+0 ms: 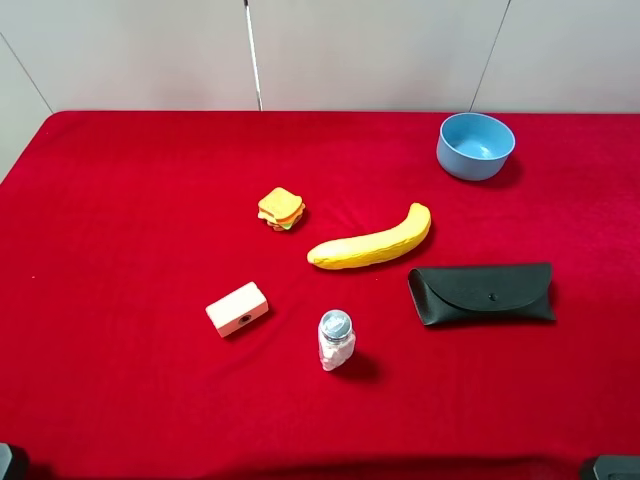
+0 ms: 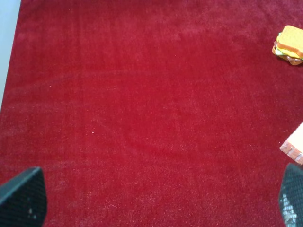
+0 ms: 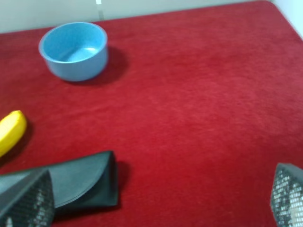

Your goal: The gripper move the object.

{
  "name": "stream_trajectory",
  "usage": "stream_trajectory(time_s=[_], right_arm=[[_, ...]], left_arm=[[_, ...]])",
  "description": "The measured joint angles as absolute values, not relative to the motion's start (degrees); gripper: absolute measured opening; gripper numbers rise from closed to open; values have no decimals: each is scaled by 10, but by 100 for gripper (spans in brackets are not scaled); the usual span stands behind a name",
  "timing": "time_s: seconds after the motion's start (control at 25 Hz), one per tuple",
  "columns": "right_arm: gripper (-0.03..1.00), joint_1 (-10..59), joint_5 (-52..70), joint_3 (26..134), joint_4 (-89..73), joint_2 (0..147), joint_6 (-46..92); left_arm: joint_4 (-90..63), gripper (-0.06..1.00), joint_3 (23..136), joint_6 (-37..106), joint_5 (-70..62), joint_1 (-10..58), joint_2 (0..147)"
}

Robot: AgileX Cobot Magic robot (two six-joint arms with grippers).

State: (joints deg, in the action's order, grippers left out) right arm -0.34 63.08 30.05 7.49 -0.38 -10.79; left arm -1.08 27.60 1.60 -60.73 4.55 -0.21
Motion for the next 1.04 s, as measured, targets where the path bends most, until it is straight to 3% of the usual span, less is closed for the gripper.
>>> stream_trajectory(time_s=[1.04], right_arm=[[69, -31, 628, 300, 73, -4, -106]], left_arm=[[-11, 97, 276, 16, -607, 46, -2]])
